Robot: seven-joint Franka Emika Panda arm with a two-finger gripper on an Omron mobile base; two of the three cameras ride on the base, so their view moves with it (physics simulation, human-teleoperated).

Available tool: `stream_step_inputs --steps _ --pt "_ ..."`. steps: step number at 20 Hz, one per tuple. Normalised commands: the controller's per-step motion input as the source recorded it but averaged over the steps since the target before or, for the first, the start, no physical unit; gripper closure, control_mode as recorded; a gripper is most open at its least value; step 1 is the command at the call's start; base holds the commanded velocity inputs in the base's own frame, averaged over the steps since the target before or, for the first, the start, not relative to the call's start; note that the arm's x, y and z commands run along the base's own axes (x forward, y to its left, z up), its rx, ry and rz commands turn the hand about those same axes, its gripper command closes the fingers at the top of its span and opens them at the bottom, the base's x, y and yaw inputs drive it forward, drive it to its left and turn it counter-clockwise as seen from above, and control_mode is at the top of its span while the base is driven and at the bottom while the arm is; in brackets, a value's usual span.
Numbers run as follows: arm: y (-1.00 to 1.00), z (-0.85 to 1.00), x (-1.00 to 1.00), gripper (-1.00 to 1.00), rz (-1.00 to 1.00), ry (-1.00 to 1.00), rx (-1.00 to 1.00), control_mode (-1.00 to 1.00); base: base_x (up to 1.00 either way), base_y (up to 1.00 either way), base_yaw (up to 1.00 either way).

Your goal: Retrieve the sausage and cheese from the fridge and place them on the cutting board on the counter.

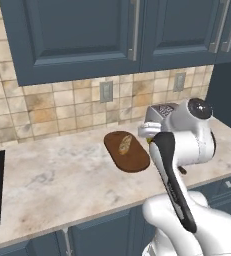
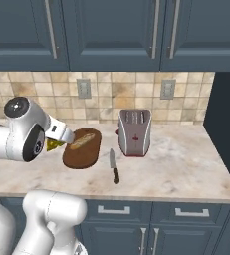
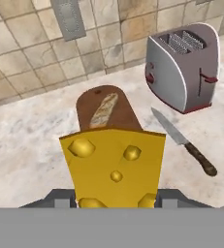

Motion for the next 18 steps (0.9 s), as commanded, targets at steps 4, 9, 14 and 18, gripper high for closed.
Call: stream_step_inputs --steps 4,9,14,18 --pt "0.01 -0.41 0.16 1.00 -0.55 0.00 0.00 -1.00 0.00 0.00 0.00" --pt "0.07 -0.45 0.35 1.00 -0.46 0.05 0.00 -1.00 0.00 0.00 0.00" --pt "0.01 -0.22 0.41 1.00 -0.24 0.00 0.07 -1.00 0.00 0.00 0.00" --pt "0.00 -0.25 0.09 1.00 -0.13 0.04 0.04 -1.00 0.00 0.00 0.00"
